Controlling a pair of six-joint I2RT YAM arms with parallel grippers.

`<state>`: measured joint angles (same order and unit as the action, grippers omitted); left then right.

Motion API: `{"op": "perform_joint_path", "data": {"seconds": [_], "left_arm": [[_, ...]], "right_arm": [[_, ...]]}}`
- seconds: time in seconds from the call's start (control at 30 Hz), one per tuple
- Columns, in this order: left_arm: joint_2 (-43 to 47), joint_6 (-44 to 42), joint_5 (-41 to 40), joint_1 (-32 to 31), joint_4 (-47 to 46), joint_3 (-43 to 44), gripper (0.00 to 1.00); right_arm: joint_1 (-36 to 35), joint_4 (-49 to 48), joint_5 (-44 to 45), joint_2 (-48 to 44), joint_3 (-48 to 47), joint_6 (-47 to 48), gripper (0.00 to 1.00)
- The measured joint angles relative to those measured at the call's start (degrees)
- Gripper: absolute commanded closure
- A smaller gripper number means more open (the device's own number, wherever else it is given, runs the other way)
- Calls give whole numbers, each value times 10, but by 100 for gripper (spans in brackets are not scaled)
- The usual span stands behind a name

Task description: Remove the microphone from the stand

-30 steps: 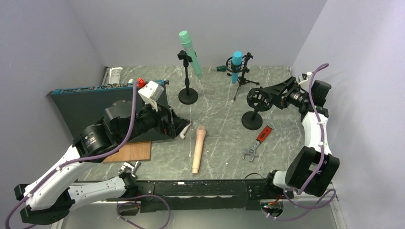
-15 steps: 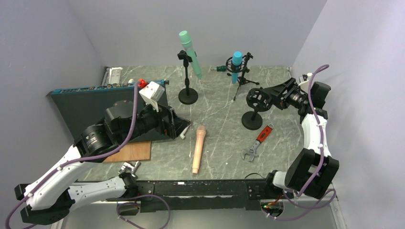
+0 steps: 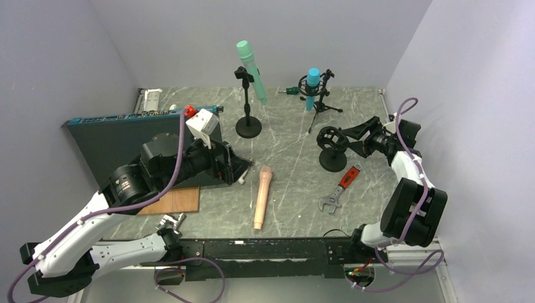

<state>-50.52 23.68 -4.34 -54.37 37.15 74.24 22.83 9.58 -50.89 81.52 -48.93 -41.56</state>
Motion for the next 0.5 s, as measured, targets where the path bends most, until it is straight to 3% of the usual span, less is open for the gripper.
{"op": "perform_joint_path", "data": {"seconds": [0.2, 0.33, 0.5], "left_arm": [[0, 0, 0, 0, 0, 0, 1], [-3, 0, 0, 0, 0, 0, 1], [-15, 0, 3, 0, 0, 0, 1]], "right_arm": [[-8, -17, 15, -3, 2, 14, 23], [-9, -20, 27, -16, 11, 22, 12], [-10, 17, 68, -43, 9, 34, 8]]}}
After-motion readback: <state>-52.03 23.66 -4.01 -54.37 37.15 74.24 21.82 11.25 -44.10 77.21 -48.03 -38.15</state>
